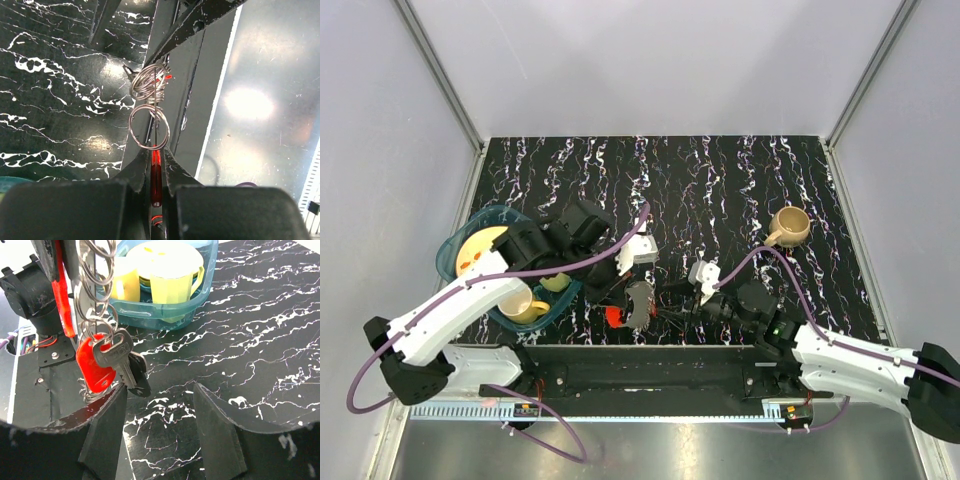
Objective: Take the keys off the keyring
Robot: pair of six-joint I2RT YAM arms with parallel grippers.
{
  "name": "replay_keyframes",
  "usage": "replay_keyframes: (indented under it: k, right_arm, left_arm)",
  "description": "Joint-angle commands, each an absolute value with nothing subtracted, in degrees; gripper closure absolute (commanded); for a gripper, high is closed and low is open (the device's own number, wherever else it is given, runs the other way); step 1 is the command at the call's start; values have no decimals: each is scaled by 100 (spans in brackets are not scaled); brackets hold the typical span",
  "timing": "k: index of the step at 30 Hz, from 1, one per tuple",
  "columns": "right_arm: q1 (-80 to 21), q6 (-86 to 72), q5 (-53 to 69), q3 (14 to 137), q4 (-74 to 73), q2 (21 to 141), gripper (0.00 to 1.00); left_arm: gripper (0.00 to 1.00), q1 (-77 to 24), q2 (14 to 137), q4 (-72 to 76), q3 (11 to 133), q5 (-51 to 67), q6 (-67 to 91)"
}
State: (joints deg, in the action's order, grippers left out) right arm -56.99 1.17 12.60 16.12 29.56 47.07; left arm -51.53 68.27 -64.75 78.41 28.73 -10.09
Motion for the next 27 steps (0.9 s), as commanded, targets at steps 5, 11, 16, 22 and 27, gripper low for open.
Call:
replay_keyframes:
  k: [5,11,16,22,27]
  right_arm:
    - [-5844,527,1108,1547,3832,4922,37]
    - [-6099,624,853,1521,3832,5115,36]
    - [-6257,677,572,1529,3726,5256,35]
    - [-6302,703,352,1450,3946,5466,32]
    - [-6328,686,255,1468,4069,5546,28]
  left_arm:
    - [100,-5177,7066,-6636,8227,2672,-774]
    - [100,-5177,7101,-6346,8209,2619,-615]
    - [100,-5177,7110,-6389,8288,2426,-615]
    - [100,-5177,7145,-6434,8411,2356,-633]
    - [100,-5177,7207,-6425,8464,2408,-607]
